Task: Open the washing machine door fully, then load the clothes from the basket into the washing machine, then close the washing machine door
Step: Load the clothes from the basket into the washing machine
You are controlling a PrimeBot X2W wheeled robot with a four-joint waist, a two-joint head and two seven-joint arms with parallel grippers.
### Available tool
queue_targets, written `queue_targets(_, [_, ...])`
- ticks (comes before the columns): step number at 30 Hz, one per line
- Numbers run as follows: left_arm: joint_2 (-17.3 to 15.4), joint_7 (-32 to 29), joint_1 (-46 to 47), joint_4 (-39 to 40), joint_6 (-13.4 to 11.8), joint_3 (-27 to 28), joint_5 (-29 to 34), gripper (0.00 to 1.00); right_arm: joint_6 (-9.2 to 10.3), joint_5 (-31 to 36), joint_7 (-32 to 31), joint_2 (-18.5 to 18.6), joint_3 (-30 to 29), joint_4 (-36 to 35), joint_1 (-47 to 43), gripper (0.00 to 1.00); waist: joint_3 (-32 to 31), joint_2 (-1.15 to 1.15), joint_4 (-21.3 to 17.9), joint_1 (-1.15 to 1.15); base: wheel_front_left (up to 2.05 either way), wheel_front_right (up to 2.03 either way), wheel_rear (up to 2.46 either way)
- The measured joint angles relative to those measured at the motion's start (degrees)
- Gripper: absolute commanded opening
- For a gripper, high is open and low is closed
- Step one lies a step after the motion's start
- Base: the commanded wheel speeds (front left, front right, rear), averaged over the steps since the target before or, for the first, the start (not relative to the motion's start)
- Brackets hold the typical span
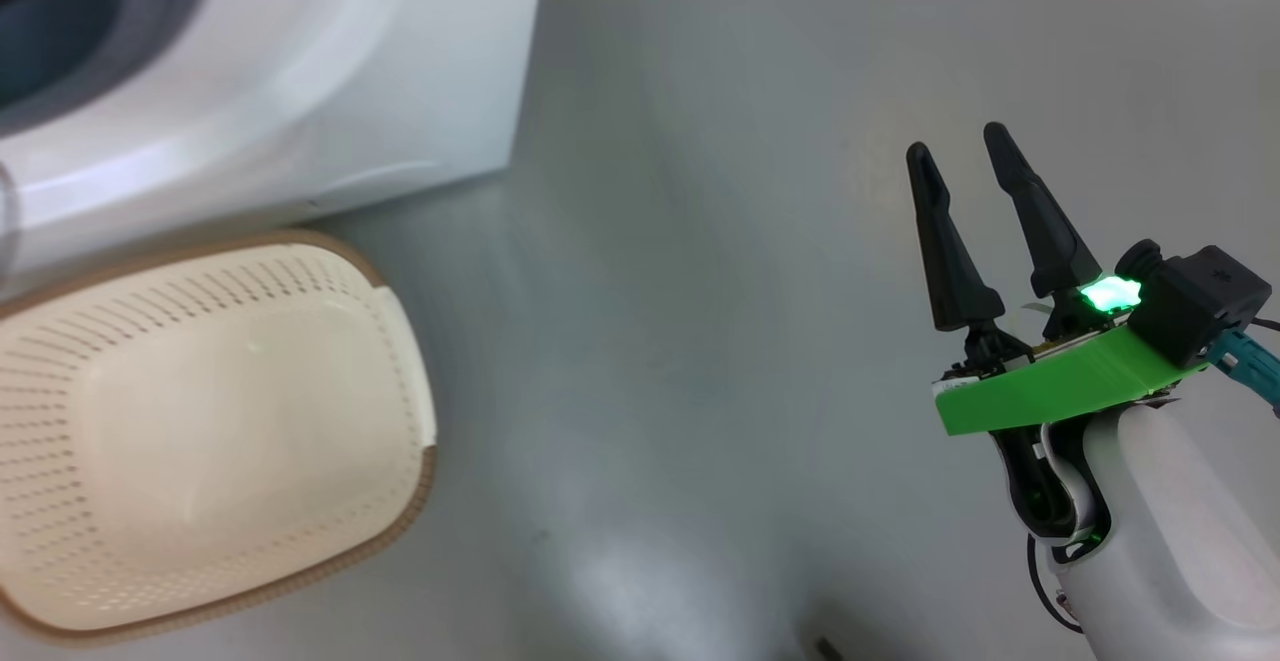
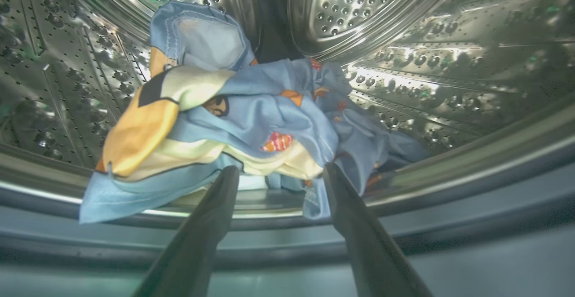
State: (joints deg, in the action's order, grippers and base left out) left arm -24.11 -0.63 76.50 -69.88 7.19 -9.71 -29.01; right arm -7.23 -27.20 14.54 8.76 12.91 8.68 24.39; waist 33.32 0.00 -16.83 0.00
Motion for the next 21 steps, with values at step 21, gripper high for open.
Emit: queue_targets(21, [4.2,13.9,-25.8,12.8,0.0,-7.8,-8.5,1.0,0.0,-0.6,0.0,2.8,0.1,3.1,-5.8,1.0,-17.4,0.0,7.5,-0.01,0.0,0.0,0.0])
